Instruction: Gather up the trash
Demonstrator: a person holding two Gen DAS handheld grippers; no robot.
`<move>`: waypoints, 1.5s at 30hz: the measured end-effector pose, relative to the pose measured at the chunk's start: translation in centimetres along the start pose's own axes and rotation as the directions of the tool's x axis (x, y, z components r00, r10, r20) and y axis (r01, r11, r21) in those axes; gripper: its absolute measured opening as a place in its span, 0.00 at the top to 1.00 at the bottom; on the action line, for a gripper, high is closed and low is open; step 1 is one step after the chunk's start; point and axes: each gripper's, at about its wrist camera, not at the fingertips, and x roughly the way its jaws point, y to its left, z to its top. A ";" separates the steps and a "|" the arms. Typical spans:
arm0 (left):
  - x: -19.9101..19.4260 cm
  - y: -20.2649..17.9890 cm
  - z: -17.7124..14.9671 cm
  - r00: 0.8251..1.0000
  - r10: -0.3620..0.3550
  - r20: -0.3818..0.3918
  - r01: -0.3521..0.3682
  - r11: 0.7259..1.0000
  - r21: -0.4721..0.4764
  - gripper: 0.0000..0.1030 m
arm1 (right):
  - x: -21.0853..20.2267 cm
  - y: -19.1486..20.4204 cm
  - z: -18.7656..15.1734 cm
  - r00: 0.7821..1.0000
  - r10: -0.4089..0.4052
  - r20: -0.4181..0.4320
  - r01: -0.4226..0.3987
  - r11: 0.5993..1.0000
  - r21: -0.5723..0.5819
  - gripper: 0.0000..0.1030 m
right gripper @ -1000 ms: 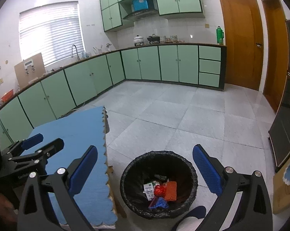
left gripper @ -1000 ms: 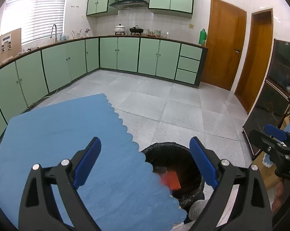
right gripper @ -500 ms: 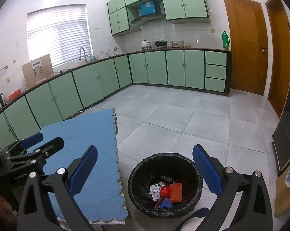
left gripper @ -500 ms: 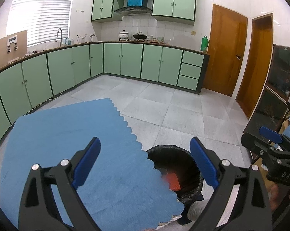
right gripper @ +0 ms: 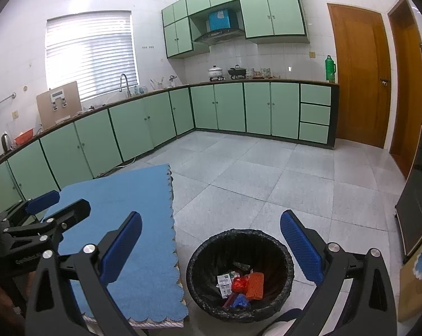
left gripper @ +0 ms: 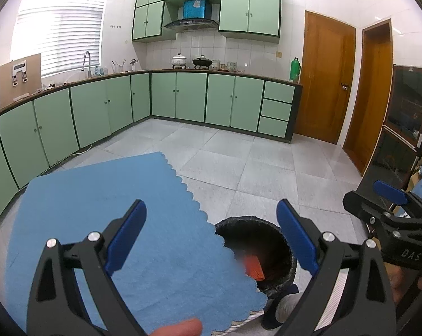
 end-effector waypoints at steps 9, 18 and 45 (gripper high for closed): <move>-0.2 0.1 0.0 1.000 0.003 0.001 -0.003 1.000 -0.007 0.12 | -0.4 0.2 0.0 1.000 0.003 0.007 -0.003 1.000 -0.003 0.06; 0.2 0.7 -0.1 1.000 0.001 -0.008 -0.001 1.000 -0.019 0.12 | -0.4 0.2 0.0 1.000 0.003 0.006 -0.003 1.000 -0.002 0.06; 0.6 1.0 -0.4 1.000 0.001 -0.015 -0.001 1.000 -0.020 0.12 | 0.0 0.3 -0.3 1.000 0.004 0.001 -0.004 1.000 0.000 0.06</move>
